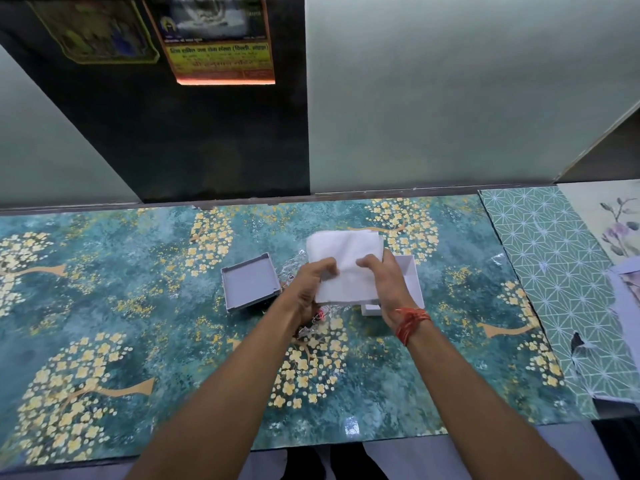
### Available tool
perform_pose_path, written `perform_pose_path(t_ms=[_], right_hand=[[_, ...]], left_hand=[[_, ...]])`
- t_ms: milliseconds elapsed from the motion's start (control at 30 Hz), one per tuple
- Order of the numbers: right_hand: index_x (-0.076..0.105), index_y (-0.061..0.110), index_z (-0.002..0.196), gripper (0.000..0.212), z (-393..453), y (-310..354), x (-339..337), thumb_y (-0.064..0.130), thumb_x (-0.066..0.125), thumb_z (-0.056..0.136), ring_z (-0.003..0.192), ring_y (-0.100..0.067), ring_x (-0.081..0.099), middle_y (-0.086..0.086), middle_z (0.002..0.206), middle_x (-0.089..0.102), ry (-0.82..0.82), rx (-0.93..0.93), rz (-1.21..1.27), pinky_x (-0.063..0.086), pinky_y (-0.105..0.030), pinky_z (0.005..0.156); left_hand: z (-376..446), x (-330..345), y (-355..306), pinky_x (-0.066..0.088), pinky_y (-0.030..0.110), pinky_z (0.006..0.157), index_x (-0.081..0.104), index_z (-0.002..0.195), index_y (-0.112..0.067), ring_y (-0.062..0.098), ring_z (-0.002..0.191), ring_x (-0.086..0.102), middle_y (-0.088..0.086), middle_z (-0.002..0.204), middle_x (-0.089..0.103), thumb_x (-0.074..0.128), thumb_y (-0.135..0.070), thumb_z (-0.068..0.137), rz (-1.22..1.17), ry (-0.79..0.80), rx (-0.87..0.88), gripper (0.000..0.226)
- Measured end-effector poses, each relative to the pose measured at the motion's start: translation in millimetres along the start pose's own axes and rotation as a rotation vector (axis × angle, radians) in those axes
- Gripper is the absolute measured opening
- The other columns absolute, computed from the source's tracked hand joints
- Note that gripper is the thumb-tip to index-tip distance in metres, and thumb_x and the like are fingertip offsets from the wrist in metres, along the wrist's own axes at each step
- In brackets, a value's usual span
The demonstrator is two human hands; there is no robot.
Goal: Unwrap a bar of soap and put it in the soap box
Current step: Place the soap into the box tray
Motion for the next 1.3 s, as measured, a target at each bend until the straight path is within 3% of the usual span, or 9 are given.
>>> perform_pose_path(t_ms=[133, 233, 300, 367, 600, 800, 1000, 1133, 1300], right_hand=[[0.048, 0.019, 0.115, 0.045, 1.0, -5.3, -21.3, 0.033, 0.056, 0.073, 0.084, -0.025, 0.059, -0.006, 0.101, 0.058, -0.069, 0.019, 0.012, 0.051, -0.042, 0.072], [0.047, 0.018, 0.119, 0.028, 11.3, -13.4, -46.8, 0.021, 0.049, 0.091, 0.083, -0.023, 0.056, -0.007, 0.103, 0.057, -0.140, 0.048, -0.029, 0.047, -0.035, 0.069], [0.047, 0.016, 0.122, 0.028, 19.5, -14.3, -64.2, 0.017, 0.047, 0.094, 0.082, -0.020, 0.054, -0.006, 0.105, 0.056, -0.199, 0.039, -0.143, 0.043, -0.031, 0.064], [0.048, 0.012, 0.125, 0.032, 26.9, -13.5, -81.7, 0.016, 0.050, 0.093, 0.087, -0.022, 0.055, -0.007, 0.109, 0.057, -0.259, 0.019, -0.266, 0.047, -0.035, 0.071], [0.060, 0.006, 0.113, 0.029, 44.9, -12.1, -114.3, 0.015, 0.061, 0.086, 0.098, -0.033, 0.062, -0.016, 0.114, 0.067, -0.359, -0.009, -0.613, 0.049, -0.037, 0.082], [0.064, 0.010, 0.106, 0.024, 51.1, -13.2, -113.3, 0.016, 0.063, 0.082, 0.084, -0.028, 0.061, -0.013, 0.105, 0.071, -0.363, -0.018, -0.705, 0.049, -0.033, 0.074], [0.063, 0.013, 0.105, 0.024, 61.4, -12.0, -114.1, 0.020, 0.068, 0.082, 0.091, -0.034, 0.061, -0.014, 0.121, 0.052, -0.332, -0.020, -0.828, 0.048, -0.032, 0.079], [0.052, 0.015, 0.095, 0.023, 68.4, -25.3, -114.5, 0.016, 0.068, 0.078, 0.088, -0.032, 0.058, -0.017, 0.111, 0.061, -0.278, 0.022, -0.819, 0.042, -0.030, 0.069], [0.053, 0.007, 0.113, 0.039, 70.3, -43.0, -112.7, 0.021, 0.068, 0.080, 0.098, -0.036, 0.062, -0.018, 0.112, 0.065, -0.243, 0.087, -0.842, 0.050, -0.036, 0.076]], left_hand=[[13.7, 6.9, 11.5, 0.047, 0.023, 0.044, 0.057, 0.116, -0.002, 0.028, 0.073, 0.060, 0.015, 0.094, 0.062, 0.062, -0.024, 0.056, 0.025, -0.108, 0.018, 0.065], [18.2, 17.3, 15.8, 0.045, 0.025, 0.053, 0.055, 0.104, -0.010, 0.026, 0.075, 0.056, 0.011, 0.094, 0.059, 0.057, -0.033, 0.064, 0.066, -0.156, 0.049, 0.046], [22.7, 26.2, 21.0, 0.041, 0.028, 0.057, 0.051, 0.103, -0.012, 0.023, 0.075, 0.055, 0.009, 0.093, 0.058, 0.051, -0.036, 0.082, 0.128, -0.168, 0.042, 0.032], [28.3, 33.0, 22.0, 0.039, 0.030, 0.060, 0.053, 0.104, -0.009, 0.021, 0.075, 0.053, 0.009, 0.092, 0.058, 0.045, -0.032, 0.094, 0.235, -0.197, 0.078, 0.026], [45.6, 49.9, 8.7, 0.030, 0.026, 0.048, 0.060, 0.083, -0.007, 0.014, 0.060, 0.049, 0.001, 0.071, 0.055, 0.059, -0.021, 0.089, 0.745, -0.254, 0.203, 0.016], [52.9, 50.3, 5.1, 0.028, 0.027, 0.048, 0.056, 0.074, -0.009, 0.015, 0.055, 0.044, 0.002, 0.065, 0.052, 0.066, -0.025, 0.081, 0.870, -0.317, 0.246, 0.020], [54.6, 49.3, 6.9, 0.038, 0.026, 0.051, 0.067, 0.094, -0.007, 0.023, 0.072, 0.060, 0.006, 0.086, 0.065, 0.073, -0.025, 0.076, 0.907, -0.324, 0.243, 0.026], [56.9, 50.0, 10.6, 0.042, 0.030, 0.062, 0.058, 0.106, -0.009, 0.026, 0.081, 0.060, 0.009, 0.101, 0.066, 0.072, -0.024, 0.076, 0.945, -0.321, 0.242, 0.037], [70.8, 35.9, 25.6, 0.044, 0.032, 0.073, 0.051, 0.125, -0.009, 0.033, 0.106, 0.062, 0.014, 0.121, 0.062, 0.073, -0.030, 0.079, 0.989, -0.305, 0.055, 0.056]])
Point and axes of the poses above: each hand's wrist, its own z-axis towards the middle knuckle, its own x-axis out of the palm, y = z × x, the point moved 8 cm from there along z, towards the middle knuckle
